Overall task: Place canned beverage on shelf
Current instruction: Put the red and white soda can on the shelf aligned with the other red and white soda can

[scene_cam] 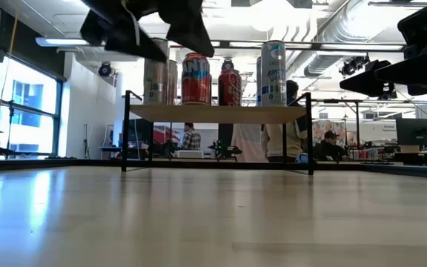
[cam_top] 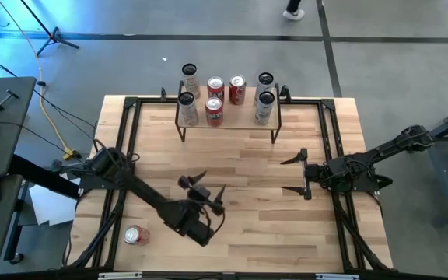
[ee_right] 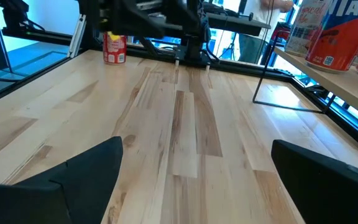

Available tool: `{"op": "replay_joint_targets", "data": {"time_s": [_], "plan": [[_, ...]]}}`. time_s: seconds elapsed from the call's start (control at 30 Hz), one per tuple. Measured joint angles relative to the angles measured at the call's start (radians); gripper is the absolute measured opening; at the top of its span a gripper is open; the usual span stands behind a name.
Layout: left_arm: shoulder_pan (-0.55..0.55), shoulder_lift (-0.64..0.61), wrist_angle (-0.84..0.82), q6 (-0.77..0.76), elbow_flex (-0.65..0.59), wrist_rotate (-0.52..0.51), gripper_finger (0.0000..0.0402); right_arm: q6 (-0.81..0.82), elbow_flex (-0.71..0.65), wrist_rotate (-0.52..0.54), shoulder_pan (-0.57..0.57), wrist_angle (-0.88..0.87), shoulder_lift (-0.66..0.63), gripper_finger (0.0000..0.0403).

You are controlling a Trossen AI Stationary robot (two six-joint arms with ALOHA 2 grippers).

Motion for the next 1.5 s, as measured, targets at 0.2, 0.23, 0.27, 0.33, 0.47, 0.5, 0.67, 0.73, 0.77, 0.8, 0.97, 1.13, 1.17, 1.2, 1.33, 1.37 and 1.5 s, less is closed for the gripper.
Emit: {"op": "replay_joint_targets", "data": {"time_s": [0.2,0.23,0.27,0.33,0.47,0.5,0.67,0.73,0.77,0.8,0.97,1.13,1.17,1.2,1.33,1.37,1.5], "plan": [[-0.012,0.0,-0.019,-0.306,0.0,0.298,0.0372,0.0,0.0,0.0,0.0,0.0,0.0,0.04],[-0.01,0.0,-0.03,-0.379,0.002,0.357,0.0372,0.0,0.0,0.0,0.0,0.0,0.0,0.04],[-0.007,0.0,-0.056,-0.455,0.008,0.425,0.0372,0.0,0.0,0.0,0.0,0.0,0.0,0.04],[0.001,0.0,-0.128,-0.571,0.025,0.595,0.0372,0.0,0.0,0.0,0.0,0.0,0.0,0.04],[0.016,0.0,-0.243,-0.699,0.065,0.931,0.0372,0.0,0.0,0.0,0.0,0.0,0.0,0.04],[0.016,0.0,-0.275,-0.716,0.085,0.986,0.0372,0.0,0.0,0.0,0.0,0.0,0.0,0.04],[-0.009,0.0,-0.491,-0.815,0.257,1.129,0.0372,0.0,0.0,0.0,0.0,0.0,0.0,0.04],[-0.027,0.0,-0.609,-0.861,0.354,1.131,0.0372,0.0,0.0,0.0,0.0,0.0,0.0,0.04],[-0.035,0.0,-0.666,-0.888,0.4,1.131,0.0372,0.0,0.0,0.0,0.0,0.0,0.0,0.04],[-0.045,-0.001,-0.709,-0.921,0.444,1.131,0.0372,0.0,0.0,0.0,0.0,0.0,0.0,0.04],[-0.104,-0.059,-0.719,-1.078,0.495,1.19,0.0372,0.0,0.0,0.0,0.0,0.0,0.0,0.04],[-0.178,-0.094,-0.716,-1.416,0.43,1.319,0.0372,0.0,0.0,0.0,0.0,-0.006,0.0,0.04],[-0.197,-0.1,-0.715,-1.471,0.424,1.329,0.0372,0.0,0.0,0.0,0.0,-0.008,0.0,0.04],[-0.22,-0.103,-0.713,-1.522,0.422,1.336,0.0372,0.0,0.0,0.0,0.0,-0.007,0.0,0.04],[-0.312,-0.102,-0.708,-1.708,0.41,1.364,0.0372,0.0,0.0,0.0,0.0,-0.007,0.0,0.04],[-0.335,-0.105,-0.709,-1.76,0.41,1.369,0.0372,0.0,0.0,0.0,0.0,-0.007,0.0,0.04],[-0.412,-0.105,-0.711,-1.832,0.41,1.426,0.0372,0.0,0.0,0.0,0.0,-0.007,0.0,0.04]]}}
